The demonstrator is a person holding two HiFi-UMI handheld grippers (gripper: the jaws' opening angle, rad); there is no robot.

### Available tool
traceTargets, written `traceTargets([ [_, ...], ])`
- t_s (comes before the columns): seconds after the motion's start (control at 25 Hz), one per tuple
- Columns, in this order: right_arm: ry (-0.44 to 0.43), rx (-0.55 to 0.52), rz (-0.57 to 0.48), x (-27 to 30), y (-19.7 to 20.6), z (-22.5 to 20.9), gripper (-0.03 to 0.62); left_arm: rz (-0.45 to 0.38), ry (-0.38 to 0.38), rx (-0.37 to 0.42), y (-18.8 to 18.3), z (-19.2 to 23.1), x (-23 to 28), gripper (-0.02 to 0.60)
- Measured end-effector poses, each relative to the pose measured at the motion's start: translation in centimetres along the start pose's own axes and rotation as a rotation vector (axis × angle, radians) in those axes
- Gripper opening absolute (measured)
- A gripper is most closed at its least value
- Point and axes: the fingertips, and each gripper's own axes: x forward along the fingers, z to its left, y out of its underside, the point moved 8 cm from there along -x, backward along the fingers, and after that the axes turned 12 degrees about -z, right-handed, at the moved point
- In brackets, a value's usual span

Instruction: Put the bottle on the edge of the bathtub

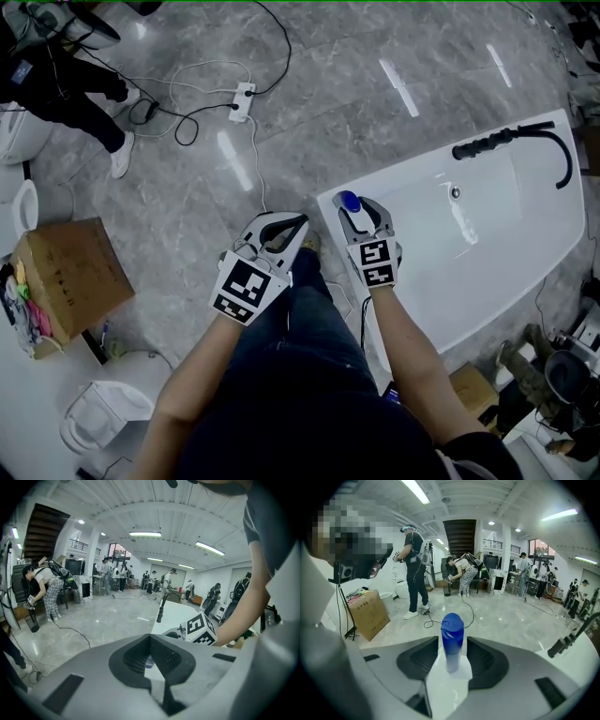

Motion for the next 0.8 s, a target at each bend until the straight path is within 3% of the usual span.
traceTargets([
  [0.2,0.007,-0.015,-0.057,-2.9,-2.2,0.4,0.235,-0.024,-0.003,0.002,-1.1,-0.2,-0.8,0.023],
  [0.44,0.042,-0.035,-0.253,-8.9,-9.3,1.3,0.235,-0.137,-0.053,0.008,-4.7,-0.4,-2.4,0.023],
  [0.48,0.044,-0.033,-0.279,-9.7,-10.5,1.6,0.225,-0.159,-0.063,0.003,-5.5,-0.5,-2.8,0.022],
  [0.6,0.067,-0.031,-0.336,-11.7,-13.8,1.9,0.090,-0.228,-0.090,-0.001,-8.1,-0.8,-3.7,0.023],
  [0.8,0.131,-0.018,-0.421,-14.9,-18.6,1.3,0.037,-0.372,-0.133,0.077,-13.1,-1.3,-4.6,0.022],
])
